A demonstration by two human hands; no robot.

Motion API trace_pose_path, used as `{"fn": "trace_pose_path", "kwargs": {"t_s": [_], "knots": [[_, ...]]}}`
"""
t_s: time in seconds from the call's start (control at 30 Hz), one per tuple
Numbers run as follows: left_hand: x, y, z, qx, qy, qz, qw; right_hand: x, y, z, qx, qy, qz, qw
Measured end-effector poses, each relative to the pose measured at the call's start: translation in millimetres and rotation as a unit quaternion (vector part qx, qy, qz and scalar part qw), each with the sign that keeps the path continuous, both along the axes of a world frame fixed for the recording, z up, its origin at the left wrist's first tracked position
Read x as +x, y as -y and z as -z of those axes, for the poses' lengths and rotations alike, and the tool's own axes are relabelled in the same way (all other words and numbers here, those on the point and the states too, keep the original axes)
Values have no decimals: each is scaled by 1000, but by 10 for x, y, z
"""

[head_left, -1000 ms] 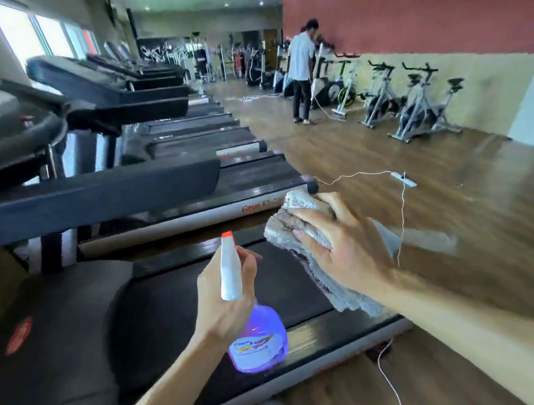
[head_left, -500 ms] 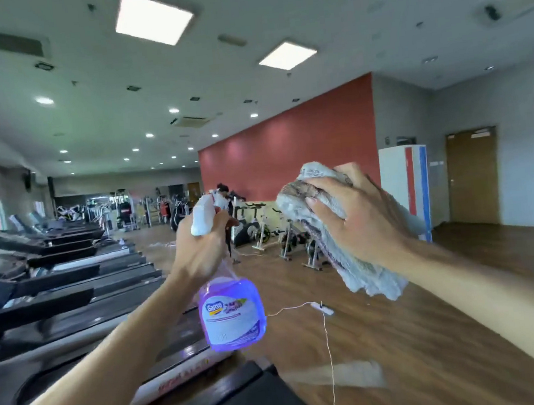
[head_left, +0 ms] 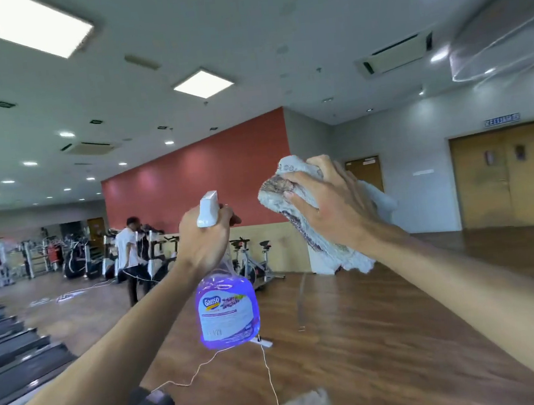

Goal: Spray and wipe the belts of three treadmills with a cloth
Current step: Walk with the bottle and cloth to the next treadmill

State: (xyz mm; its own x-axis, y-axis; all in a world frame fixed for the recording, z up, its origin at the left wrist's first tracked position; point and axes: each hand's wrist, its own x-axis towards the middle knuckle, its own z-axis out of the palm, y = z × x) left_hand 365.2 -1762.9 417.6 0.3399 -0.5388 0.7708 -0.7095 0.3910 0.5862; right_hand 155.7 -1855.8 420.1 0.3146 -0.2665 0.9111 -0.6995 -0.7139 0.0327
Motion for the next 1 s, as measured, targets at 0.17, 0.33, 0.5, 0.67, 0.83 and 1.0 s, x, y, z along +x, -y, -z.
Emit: {"fn": "trace_pose_path", "kwargs": {"t_s": [0.17,0.33,0.5,0.67,0.83,1.0], "knots": [[303,526,148,16,25,18,999,130,329,111,-9,27,29,999],[378,1004,289,16,-9,47,999,254,639,292,-23,16,43,999],[358,1510,542,20,-10,74,997,325,1044,607,-13,-20,62,998],[238,2198,873,28,-9,98,995,154,1658,955,25,-51,99,993],[94,3082,986,27,-13,112,993,-65,2617,1071,31,-56,112,992],[-57,4201,910,27,-40,114,992,-337,3891,865,10,-45,97,994]]}}
